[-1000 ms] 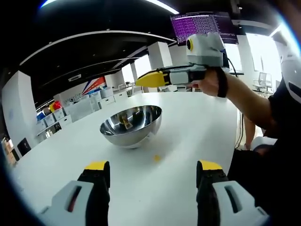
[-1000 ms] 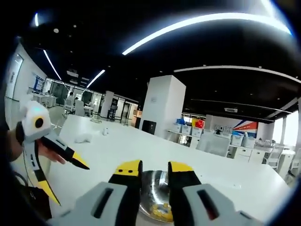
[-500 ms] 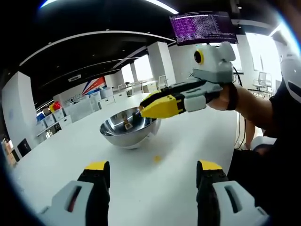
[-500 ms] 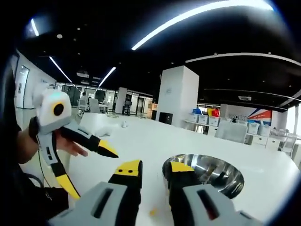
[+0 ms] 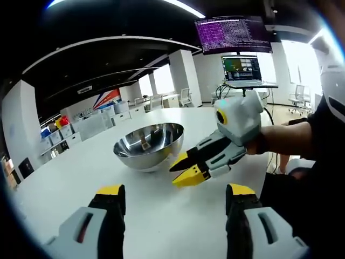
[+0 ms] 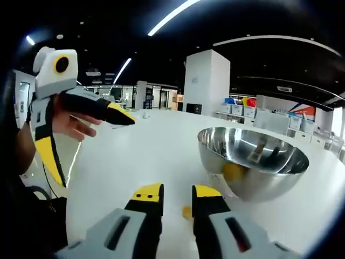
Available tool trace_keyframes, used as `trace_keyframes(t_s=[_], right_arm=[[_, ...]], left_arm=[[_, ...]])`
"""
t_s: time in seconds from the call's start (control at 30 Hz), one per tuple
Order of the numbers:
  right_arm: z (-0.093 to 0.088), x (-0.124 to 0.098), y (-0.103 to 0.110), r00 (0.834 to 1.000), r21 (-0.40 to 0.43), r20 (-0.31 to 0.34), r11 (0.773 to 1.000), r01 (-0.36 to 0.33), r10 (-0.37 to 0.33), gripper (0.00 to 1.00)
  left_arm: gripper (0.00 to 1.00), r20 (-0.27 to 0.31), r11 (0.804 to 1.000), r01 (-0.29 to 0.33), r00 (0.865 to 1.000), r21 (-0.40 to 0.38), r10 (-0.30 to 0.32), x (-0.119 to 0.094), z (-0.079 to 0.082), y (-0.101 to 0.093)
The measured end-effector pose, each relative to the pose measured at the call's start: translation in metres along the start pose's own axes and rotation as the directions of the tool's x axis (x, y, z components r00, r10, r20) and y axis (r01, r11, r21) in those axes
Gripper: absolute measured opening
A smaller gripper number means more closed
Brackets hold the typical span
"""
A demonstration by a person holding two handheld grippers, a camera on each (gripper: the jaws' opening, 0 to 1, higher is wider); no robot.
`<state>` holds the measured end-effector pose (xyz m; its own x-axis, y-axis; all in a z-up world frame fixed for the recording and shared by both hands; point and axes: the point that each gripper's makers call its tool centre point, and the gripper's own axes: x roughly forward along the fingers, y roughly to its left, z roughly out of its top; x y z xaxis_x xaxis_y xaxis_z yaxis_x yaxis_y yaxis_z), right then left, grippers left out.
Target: Pick up the QQ candy scattered on the table and place it into the stainless steel bowl on the table
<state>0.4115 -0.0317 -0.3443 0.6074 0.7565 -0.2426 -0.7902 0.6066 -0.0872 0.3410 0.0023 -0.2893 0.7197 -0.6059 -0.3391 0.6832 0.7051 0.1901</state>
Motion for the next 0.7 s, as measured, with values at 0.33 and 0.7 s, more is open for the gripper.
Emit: trace_keyframes(t_s=[0.33, 0.7], right_arm=[[-0.019, 0.007, -0.007, 0.999, -0.034, -0.028, 0.999, 0.033, -0.034, 0.16], [-0.024, 0.005, -0.006, 0.999, -0.04, -0.031, 0.999, 0.033, -0.034, 0.12]], left_arm=[[0.77, 0.006, 1.0, 0.0, 1.0, 0.002, 0.0, -0.003, 0.003, -0.001], [0.76, 0.005, 1.0, 0.012, 1.0, -0.003, -0.011, 0.001, 0.001, -0.003]])
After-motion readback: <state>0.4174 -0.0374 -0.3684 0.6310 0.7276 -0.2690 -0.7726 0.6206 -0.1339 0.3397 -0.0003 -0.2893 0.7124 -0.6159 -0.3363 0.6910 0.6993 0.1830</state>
